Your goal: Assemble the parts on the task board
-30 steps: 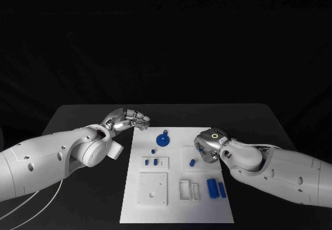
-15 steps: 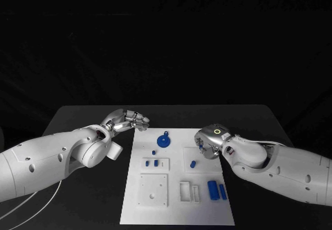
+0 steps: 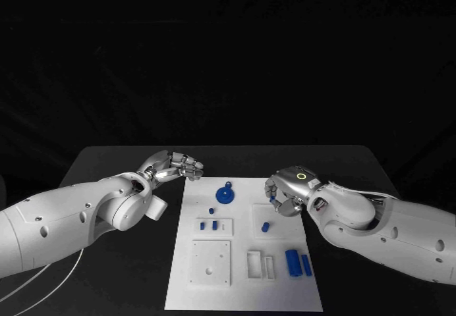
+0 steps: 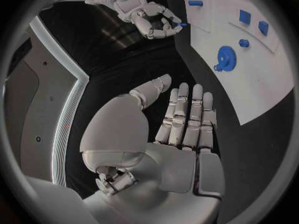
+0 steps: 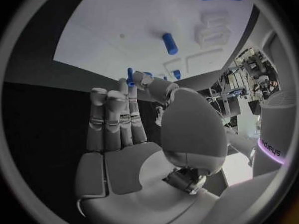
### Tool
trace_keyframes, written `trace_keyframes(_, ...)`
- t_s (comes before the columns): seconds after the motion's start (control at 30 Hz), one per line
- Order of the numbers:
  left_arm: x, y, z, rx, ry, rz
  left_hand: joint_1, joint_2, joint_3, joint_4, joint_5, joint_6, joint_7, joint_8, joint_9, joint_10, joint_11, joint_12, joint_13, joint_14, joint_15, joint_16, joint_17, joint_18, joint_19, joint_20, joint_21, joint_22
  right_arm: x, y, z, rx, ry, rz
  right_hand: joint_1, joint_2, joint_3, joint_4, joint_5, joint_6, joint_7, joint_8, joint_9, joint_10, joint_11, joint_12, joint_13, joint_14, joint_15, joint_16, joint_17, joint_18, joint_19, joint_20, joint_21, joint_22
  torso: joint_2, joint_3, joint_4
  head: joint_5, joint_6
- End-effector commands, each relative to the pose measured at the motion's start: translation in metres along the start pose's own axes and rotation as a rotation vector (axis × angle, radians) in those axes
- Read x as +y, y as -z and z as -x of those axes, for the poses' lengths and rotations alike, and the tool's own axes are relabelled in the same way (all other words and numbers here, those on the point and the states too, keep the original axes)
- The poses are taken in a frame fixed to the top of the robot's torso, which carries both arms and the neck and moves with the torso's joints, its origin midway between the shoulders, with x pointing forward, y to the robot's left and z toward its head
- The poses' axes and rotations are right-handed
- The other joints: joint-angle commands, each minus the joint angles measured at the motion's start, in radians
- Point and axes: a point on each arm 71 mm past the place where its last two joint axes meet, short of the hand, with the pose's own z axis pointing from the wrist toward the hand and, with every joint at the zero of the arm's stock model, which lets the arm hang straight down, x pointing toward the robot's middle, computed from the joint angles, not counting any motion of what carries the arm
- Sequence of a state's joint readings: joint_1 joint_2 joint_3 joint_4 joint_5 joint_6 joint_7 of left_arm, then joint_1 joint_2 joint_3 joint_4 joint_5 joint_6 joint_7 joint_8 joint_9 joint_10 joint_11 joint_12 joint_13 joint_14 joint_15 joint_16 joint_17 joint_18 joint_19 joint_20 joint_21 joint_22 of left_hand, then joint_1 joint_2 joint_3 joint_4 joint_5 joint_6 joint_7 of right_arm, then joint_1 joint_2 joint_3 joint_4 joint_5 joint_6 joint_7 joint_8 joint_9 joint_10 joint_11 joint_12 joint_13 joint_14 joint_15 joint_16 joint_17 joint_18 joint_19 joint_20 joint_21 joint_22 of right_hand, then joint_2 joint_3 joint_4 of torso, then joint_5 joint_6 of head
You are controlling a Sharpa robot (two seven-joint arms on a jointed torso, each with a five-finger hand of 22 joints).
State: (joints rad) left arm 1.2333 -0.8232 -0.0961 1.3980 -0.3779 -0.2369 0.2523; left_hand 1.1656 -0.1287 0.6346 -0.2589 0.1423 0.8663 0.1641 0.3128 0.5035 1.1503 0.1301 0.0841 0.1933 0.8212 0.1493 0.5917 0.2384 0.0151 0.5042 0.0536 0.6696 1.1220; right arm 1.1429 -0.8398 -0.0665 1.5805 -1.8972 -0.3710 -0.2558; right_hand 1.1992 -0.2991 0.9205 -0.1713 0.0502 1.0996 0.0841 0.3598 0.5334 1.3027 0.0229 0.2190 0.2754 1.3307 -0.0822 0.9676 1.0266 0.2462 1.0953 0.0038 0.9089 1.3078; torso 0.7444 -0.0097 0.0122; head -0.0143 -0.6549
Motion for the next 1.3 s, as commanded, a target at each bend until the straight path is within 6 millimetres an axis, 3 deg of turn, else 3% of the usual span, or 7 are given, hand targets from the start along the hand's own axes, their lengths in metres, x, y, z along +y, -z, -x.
trace_keyframes(0.03, -0.002, -0.002, -0.001, -0.009, -0.002, -0.022, 0.007, 0.000, 0.002, 0.000, 0.005, -0.005, -0.001, 0.007, 0.000, 0.003, 0.004, -0.004, -0.002, 0.008, 0.002, -0.007, 0.001, 0.016, 0.007, -0.003, -0.006, 0.001, 0.013, 0.001, 0.011, -0.128, -0.162, 0.071, 0.006, 0.003, 0.007, 0.003, -0.001, 0.006, -0.002, 0.000, -0.001, 0.042, -0.004, 0.001, 0.000, -0.004, -0.009, 0.003, 0.001, 0.016, -0.001, -0.006, 0.007, 0.023, -0.001, -0.0002, -0.0012, 0.010, 0.005)
trace_keyframes(0.2, -0.002, -0.007, -0.001, -0.019, 0.000, -0.023, 0.007, 0.001, 0.002, 0.000, 0.005, -0.005, -0.001, 0.007, 0.000, 0.004, 0.004, -0.004, -0.002, 0.009, 0.002, -0.007, 0.002, 0.017, 0.007, -0.003, -0.006, 0.001, 0.034, -0.006, 0.014, -0.141, -0.206, 0.119, 0.007, 0.004, 0.009, 0.003, -0.001, 0.005, -0.001, -0.001, -0.001, 0.041, -0.003, -0.001, 0.000, -0.004, -0.009, 0.003, 0.001, 0.016, -0.001, -0.006, 0.008, 0.022, -0.004, 0.0038, 0.0044, 0.034, 0.002)
trace_keyframes(0.43, -0.001, -0.010, 0.001, -0.035, 0.003, -0.023, 0.010, 0.003, 0.004, -0.001, 0.006, -0.005, -0.002, 0.007, 0.000, 0.005, 0.003, -0.003, -0.002, 0.010, 0.002, -0.008, 0.004, 0.017, 0.008, -0.003, -0.007, 0.001, 0.066, -0.012, -0.008, -0.057, -0.190, 0.206, 0.006, 0.006, 0.008, 0.004, -0.001, 0.002, 0.000, -0.003, -0.001, 0.038, -0.002, -0.004, 0.000, -0.006, -0.007, 0.002, 0.001, 0.016, -0.002, -0.006, 0.008, 0.022, -0.006, 0.0021, 0.0044, 0.076, -0.004)
trace_keyframes(0.57, 0.000, -0.013, 0.001, -0.037, 0.005, -0.022, 0.011, 0.004, 0.004, -0.001, 0.006, -0.004, -0.002, 0.007, 0.000, 0.005, 0.003, -0.003, -0.003, 0.011, 0.001, -0.009, 0.004, 0.017, 0.009, -0.003, -0.007, 0.001, 0.092, -0.011, -0.021, -0.030, -0.182, 0.266, 0.006, 0.006, 0.008, 0.004, -0.001, 0.002, 0.000, -0.003, -0.001, 0.038, -0.002, -0.004, 0.000, -0.006, -0.007, 0.001, 0.001, 0.016, -0.002, -0.007, 0.009, 0.022, -0.005, 0.0022, 0.0061, 0.107, -0.011)
trace_keyframes(0.83, 0.000, -0.017, -0.001, -0.039, 0.003, -0.023, 0.011, 0.005, 0.004, -0.001, 0.005, -0.004, -0.002, 0.008, 0.000, 0.006, 0.003, -0.002, -0.003, 0.012, 0.001, -0.009, 0.005, 0.018, 0.009, -0.003, -0.008, 0.002, 0.121, -0.006, -0.041, 0.041, -0.164, 0.333, 0.007, 0.008, 0.007, 0.004, -0.001, 0.001, 0.000, -0.003, -0.001, 0.038, -0.001, -0.005, 0.000, -0.006, -0.007, 0.001, 0.000, 0.016, -0.002, -0.007, 0.009, 0.022, -0.006, -0.0016, 0.0064, 0.129, -0.017)
trace_keyframes(1.3, -0.001, -0.021, -0.005, -0.030, 0.005, -0.024, 0.011, 0.004, 0.003, -0.001, 0.005, -0.005, -0.001, 0.008, -0.001, 0.006, 0.003, -0.002, -0.004, 0.012, 0.001, -0.011, 0.006, 0.017, 0.010, -0.003, -0.009, 0.001, 0.140, -0.004, -0.067, 0.120, -0.166, 0.357, 0.007, 0.009, 0.004, 0.004, -0.001, 0.000, 0.001, -0.004, 0.000, 0.038, -0.001, -0.006, 0.001, -0.005, -0.007, 0.001, 0.000, 0.016, -0.002, -0.007, 0.010, 0.022, -0.004, 0.0006, 0.0065, 0.166, -0.036)
